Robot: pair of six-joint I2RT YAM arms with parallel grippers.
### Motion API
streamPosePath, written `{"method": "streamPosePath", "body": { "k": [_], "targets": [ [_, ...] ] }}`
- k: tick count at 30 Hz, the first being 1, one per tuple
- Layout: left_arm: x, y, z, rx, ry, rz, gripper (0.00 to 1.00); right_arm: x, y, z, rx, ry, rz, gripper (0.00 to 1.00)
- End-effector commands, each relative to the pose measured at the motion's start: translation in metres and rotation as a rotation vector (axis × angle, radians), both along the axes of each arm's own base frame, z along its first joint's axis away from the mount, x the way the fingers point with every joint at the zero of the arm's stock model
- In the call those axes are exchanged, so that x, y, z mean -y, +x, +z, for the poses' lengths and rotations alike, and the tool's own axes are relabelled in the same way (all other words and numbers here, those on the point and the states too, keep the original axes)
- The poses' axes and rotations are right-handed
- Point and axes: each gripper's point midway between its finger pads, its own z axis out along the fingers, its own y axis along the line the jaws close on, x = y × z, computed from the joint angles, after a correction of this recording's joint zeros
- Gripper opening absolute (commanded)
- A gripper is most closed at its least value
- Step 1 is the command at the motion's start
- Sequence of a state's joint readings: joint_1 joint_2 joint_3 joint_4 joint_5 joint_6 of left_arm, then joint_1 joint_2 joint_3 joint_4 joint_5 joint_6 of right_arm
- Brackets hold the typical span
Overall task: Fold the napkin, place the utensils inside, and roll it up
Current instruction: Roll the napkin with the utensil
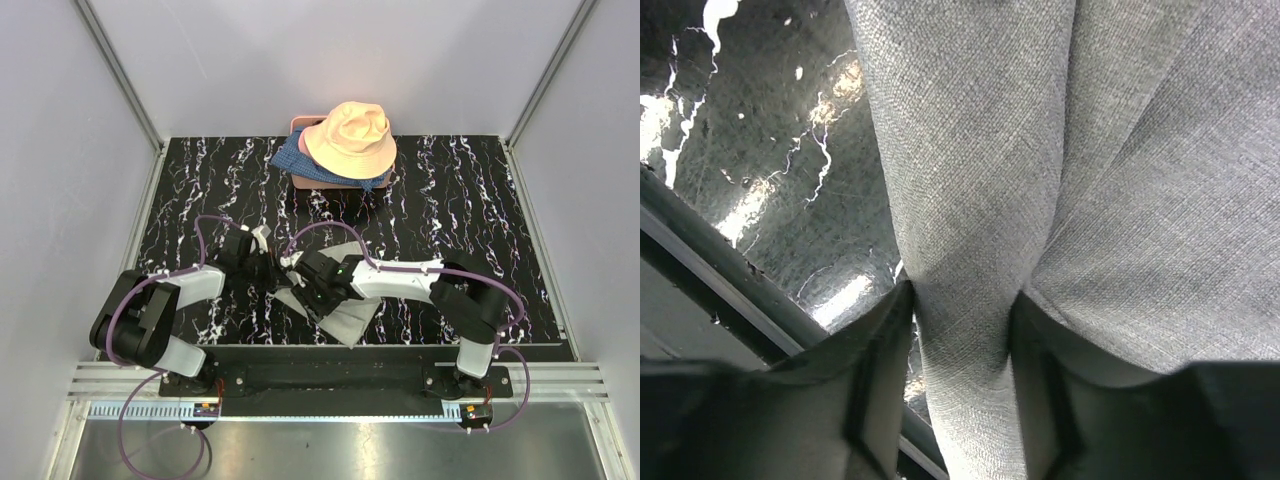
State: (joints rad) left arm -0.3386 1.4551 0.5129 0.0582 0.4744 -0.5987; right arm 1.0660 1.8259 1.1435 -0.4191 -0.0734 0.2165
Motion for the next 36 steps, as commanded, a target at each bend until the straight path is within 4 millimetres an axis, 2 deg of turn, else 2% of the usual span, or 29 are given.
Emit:
{"method": "streamPosePath", "body": {
  "k": [1,4,7,8,10,11,15,17,21,25,32,36],
  "targets": [
    [-0.013,0.002,-0.012,0.011,0.068,0.019,0.0,-0.006,-0.015,-0.013,-0.064,0.022,0.046,0.41],
    [-0.014,0.006,-0.004,0.04,0.064,0.035,0.17,-0.005,-0.02,-0.015,-0.115,0.046,0.059,0.34],
    [-0.019,0.01,0.005,0.08,0.07,0.059,0.31,-0.004,-0.023,-0.016,-0.176,0.095,0.067,0.31],
    [-0.021,0.01,0.011,0.096,0.073,0.068,0.4,-0.003,-0.022,-0.016,-0.192,0.108,0.067,0.31],
    [-0.028,0.011,0.012,0.107,0.098,0.094,0.46,-0.002,-0.022,-0.014,-0.245,0.157,0.074,0.3],
    [-0.029,0.013,0.019,0.14,0.1,0.103,0.5,-0.002,-0.022,-0.013,-0.262,0.174,0.081,0.3],
    [-0.041,0.005,0.019,0.149,0.136,0.138,0.54,-0.004,-0.029,-0.006,-0.364,0.272,0.135,0.3],
    [-0.041,0.003,0.022,0.164,0.126,0.136,0.55,-0.002,-0.031,-0.006,-0.426,0.305,0.143,0.3],
    [-0.035,-0.009,0.021,0.163,0.072,0.103,0.61,-0.001,-0.031,-0.002,-0.502,0.367,0.178,0.29],
    [-0.026,-0.011,0.023,0.184,0.007,0.09,0.68,0.001,-0.029,0.0,-0.566,0.41,0.187,0.28],
    [-0.017,-0.016,0.012,0.135,-0.042,0.069,0.68,-0.001,-0.027,-0.002,-0.655,0.46,0.198,0.27],
    [-0.01,-0.024,0.006,0.086,-0.087,0.04,0.62,0.0,-0.02,-0.004,-0.659,0.472,0.19,0.27]
  ]
}}
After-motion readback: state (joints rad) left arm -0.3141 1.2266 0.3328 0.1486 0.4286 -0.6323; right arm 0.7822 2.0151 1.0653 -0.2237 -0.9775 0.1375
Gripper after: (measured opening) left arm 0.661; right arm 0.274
